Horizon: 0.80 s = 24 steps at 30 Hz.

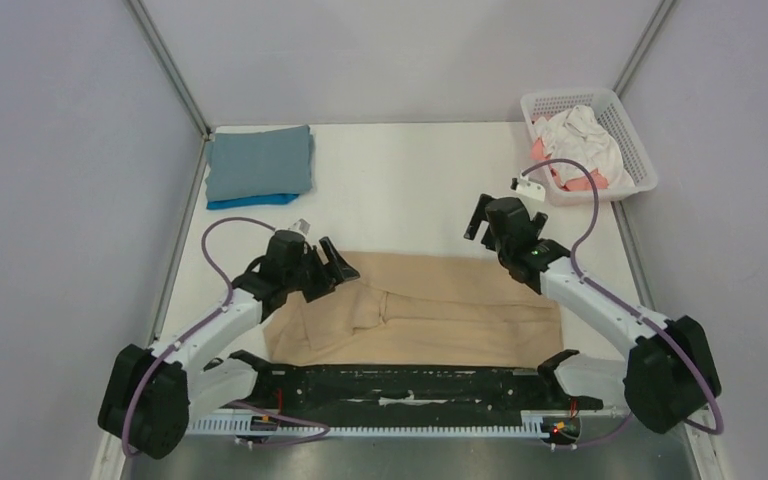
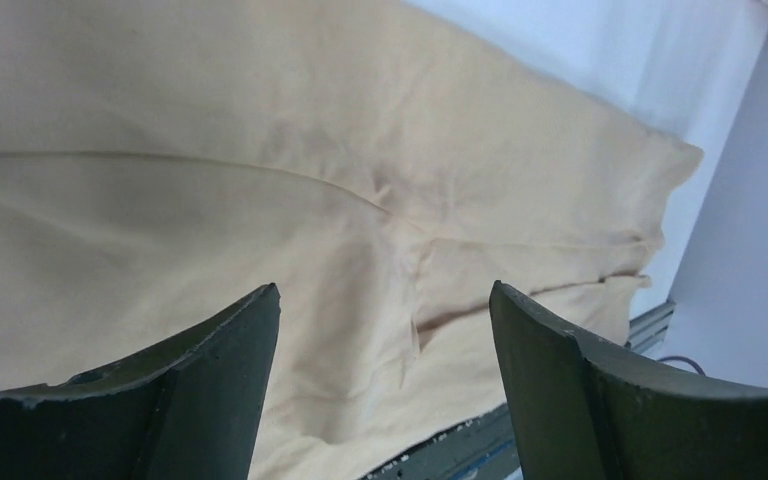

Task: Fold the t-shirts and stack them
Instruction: Rotate the tshirt 90 degrees

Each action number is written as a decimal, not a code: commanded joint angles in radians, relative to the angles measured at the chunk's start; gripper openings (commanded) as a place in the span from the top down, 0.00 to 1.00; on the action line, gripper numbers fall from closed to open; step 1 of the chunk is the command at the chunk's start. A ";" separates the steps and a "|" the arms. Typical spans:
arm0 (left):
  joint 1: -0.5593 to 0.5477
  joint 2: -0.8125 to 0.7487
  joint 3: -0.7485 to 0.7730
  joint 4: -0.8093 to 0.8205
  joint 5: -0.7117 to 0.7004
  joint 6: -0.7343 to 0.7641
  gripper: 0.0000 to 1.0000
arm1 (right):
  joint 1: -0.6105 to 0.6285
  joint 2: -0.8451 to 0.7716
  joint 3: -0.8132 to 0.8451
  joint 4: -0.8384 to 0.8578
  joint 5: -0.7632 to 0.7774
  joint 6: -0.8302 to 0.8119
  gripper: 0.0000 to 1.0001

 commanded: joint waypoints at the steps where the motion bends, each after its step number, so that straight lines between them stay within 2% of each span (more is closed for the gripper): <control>1: -0.003 0.105 -0.033 0.157 -0.051 -0.047 0.17 | 0.003 0.105 -0.002 0.037 0.090 -0.007 0.02; 5: -0.003 0.235 -0.068 0.285 -0.049 -0.093 0.16 | 0.002 0.143 -0.079 0.110 0.041 -0.045 0.02; 10: -0.004 0.427 -0.083 0.436 -0.039 -0.148 0.16 | 0.002 0.087 -0.244 0.239 -0.066 -0.073 0.02; 15: -0.004 0.703 0.068 0.499 -0.001 -0.168 0.16 | 0.002 0.030 -0.343 0.357 -0.200 -0.120 0.02; 18: -0.002 0.858 0.207 0.496 0.043 -0.171 0.15 | 0.001 0.046 -0.345 0.369 -0.225 -0.158 0.02; 22: 0.008 0.987 0.464 0.246 0.047 -0.121 0.14 | 0.001 0.111 -0.292 0.333 -0.229 -0.182 0.02; 24: 0.008 1.007 0.530 0.195 0.100 -0.101 0.14 | 0.000 0.140 -0.280 0.342 -0.298 -0.178 0.02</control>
